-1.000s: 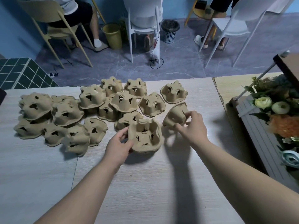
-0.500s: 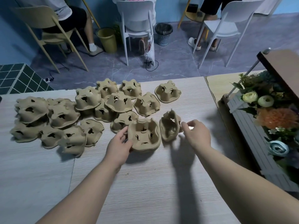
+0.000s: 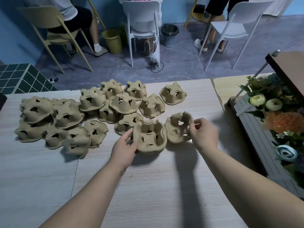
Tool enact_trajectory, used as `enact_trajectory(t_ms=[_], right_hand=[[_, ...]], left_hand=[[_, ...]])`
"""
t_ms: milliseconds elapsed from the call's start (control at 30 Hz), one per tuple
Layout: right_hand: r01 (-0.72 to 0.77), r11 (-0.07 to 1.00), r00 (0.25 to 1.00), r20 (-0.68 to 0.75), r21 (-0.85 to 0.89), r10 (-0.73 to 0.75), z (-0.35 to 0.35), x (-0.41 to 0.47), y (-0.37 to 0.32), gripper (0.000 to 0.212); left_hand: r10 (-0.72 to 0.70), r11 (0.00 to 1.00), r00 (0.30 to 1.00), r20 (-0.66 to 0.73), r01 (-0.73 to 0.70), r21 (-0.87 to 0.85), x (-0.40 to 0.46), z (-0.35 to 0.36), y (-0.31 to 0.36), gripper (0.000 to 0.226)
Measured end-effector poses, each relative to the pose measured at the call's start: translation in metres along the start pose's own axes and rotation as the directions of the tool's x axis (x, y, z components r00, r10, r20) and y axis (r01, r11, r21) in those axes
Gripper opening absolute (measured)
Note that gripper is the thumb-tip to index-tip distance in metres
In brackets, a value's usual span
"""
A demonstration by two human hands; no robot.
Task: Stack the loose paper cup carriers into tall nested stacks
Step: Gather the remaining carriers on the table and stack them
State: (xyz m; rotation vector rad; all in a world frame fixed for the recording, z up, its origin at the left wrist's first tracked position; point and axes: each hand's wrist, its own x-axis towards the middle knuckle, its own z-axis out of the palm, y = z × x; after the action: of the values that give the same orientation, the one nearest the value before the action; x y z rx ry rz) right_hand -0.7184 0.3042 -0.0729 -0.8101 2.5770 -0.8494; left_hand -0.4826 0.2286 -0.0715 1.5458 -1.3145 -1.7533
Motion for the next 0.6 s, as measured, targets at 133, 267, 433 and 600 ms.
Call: enact_trajectory(t_ms=[133,267,433,600], right_hand=[[-0.066,0.963,0.989,-0.115,0.26,0.098,-0.016,0.002,-0.007,0.025],[-0.032,0.88,0.99,-0.105,0.473,0.092,-0.021,-0.001,-0.026,0.015],[-0.056,0.806,0.998,0.049,0.589,0.034,-0.003,-0.018,-0.042,0.013],[-0.044,0.865,0.994,0.108,0.499,-0.011,0.013,-0.038,-0.041,0.006]], left_hand=[[-0.003,1.0,1.0,0.031,0.003,-0.017,0.002,0.004,0.0,0.057],[0.004,0.998,0.998,0.069,0.001,-0.069,0.0,0.011,0.004,0.053],[-0.038,0.986,0.997,0.068,0.049,-0.162,-0.002,0.018,0.01,0.029],[-0.057,0.983,0.997,0.057,0.066,-0.17,-0.001,0.016,0.012,0.039]])
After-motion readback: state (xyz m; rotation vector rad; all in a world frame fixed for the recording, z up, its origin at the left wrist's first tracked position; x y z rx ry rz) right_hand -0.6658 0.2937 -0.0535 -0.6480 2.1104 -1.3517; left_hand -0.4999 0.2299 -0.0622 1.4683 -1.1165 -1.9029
